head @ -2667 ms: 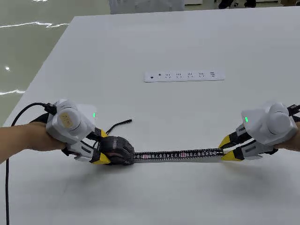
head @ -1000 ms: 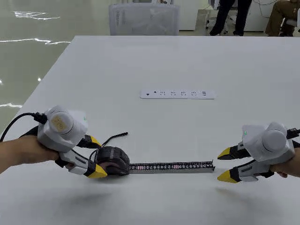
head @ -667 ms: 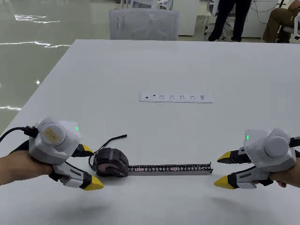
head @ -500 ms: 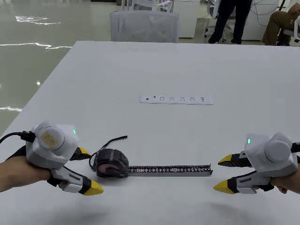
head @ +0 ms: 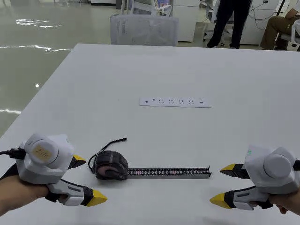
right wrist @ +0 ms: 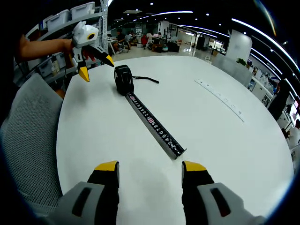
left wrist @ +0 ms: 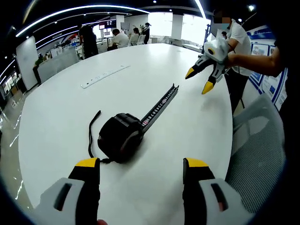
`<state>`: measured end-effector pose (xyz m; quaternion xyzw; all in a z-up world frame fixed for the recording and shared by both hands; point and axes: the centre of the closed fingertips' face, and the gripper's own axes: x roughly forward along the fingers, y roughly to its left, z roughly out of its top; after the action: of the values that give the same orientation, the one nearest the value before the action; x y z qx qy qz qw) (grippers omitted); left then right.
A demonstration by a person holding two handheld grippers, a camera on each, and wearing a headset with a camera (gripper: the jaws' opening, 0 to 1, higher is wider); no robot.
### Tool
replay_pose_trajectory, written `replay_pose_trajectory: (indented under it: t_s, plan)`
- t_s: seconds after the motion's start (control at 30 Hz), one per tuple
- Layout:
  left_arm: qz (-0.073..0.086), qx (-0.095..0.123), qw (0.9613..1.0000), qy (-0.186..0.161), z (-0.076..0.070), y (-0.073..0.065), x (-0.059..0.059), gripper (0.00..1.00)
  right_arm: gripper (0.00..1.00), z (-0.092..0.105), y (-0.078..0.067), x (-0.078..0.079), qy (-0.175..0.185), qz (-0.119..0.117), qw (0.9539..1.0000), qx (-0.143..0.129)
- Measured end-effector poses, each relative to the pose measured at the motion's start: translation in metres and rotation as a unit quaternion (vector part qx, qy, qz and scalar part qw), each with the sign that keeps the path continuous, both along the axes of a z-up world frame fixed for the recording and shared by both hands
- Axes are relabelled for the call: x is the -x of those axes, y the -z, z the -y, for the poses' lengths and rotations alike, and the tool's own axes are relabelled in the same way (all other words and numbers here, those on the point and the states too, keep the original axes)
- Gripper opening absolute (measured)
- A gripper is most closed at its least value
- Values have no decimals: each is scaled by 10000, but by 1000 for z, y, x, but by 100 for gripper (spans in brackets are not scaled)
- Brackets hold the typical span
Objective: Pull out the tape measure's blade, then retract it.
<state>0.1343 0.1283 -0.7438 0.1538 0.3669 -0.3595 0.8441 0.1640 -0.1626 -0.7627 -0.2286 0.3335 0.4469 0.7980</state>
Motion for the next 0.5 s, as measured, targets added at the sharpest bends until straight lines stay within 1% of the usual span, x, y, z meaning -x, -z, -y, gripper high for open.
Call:
replay_pose_trajectory:
  t_s: [0.07,0.1,0.17,0.2,0.23,0.3,0.37,0.43,0.47,0.5]
  plan:
    - [35,43,9999,-106,5,-6,6,71,58,-1,-4,4,80,-10,10000,-42]
    - [50,76,9998,-162,4,-7,7,72,59,-1,-5,5,134,18,9999,-63]
    - [136,195,9991,-361,2,-11,7,73,61,-1,-9,7,187,53,9998,-104]
    - [176,230,9987,-408,2,-13,9,73,62,-1,-10,8,235,58,9997,-102]
    - [180,199,9989,-397,3,-13,11,74,63,-1,-11,9,265,69,9996,-110]
    - [240,143,9987,-416,4,-15,16,75,66,-1,-14,11,360,61,9992,-158]
    - [259,147,9985,-454,4,-16,18,76,68,-3,-17,14,422,64,9989,-206]
    - [314,185,9981,-487,6,-19,21,76,70,-3,-20,17,468,113,9986,-227]
    - [325,209,9979,-524,6,-21,22,77,70,-7,-27,23,510,128,9983,-262]
    - [340,221,9977,-549,6,-21,22,77,72,-8,-29,25,547,133,9979,-305]
